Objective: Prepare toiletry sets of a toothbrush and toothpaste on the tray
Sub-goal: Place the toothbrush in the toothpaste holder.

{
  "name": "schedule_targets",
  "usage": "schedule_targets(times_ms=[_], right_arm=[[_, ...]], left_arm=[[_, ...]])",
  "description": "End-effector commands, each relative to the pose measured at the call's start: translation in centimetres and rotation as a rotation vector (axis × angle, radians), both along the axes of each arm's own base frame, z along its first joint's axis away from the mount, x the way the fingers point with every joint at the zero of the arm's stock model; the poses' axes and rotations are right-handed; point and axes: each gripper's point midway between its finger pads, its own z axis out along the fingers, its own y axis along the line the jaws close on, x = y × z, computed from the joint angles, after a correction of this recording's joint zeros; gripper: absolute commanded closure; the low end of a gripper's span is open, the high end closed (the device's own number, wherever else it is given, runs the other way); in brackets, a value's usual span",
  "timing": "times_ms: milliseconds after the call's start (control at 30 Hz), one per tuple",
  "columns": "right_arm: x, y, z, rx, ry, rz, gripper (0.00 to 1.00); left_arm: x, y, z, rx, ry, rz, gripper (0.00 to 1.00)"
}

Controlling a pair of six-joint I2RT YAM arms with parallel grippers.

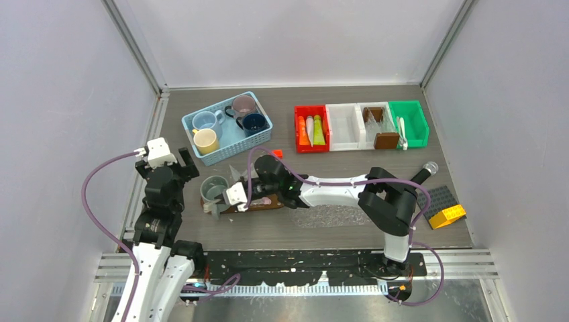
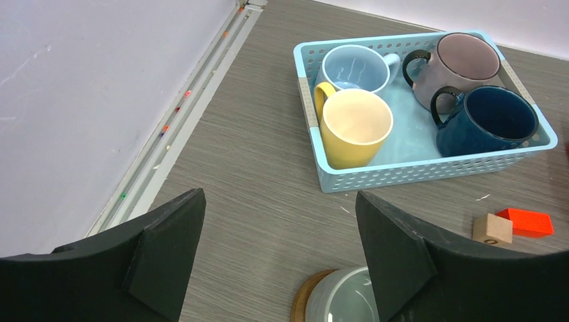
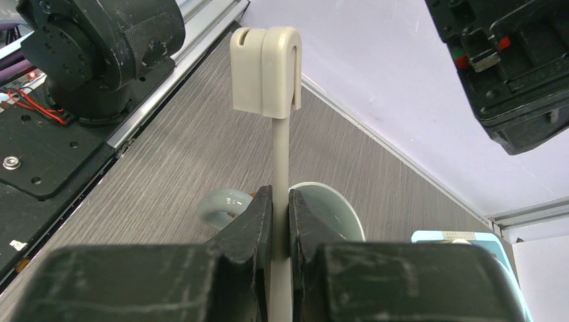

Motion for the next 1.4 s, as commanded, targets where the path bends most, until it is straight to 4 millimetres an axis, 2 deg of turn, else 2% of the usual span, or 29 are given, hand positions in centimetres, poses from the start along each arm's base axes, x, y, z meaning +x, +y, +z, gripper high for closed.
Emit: schedule_targets(times_ms=[0, 567, 1367], right_arm=[[-0.2, -0.1, 1.1, 0.039, -0.008, 0.010, 0.97], [0.6, -0.1, -0.5, 0.017, -0.021, -0.033, 0.88], [0.8, -0.5, -0.4, 0.057, -0.005, -0.064, 0.74]], left_arm=[[0.5, -0.1, 1.0, -0.003, -0.047, -0.006, 0.15], [0.5, -0.1, 1.0, 0.001, -0.048, -0.010, 0.15], [0.5, -0.2, 0.9, 0.008, -0.044, -0.016, 0.15]])
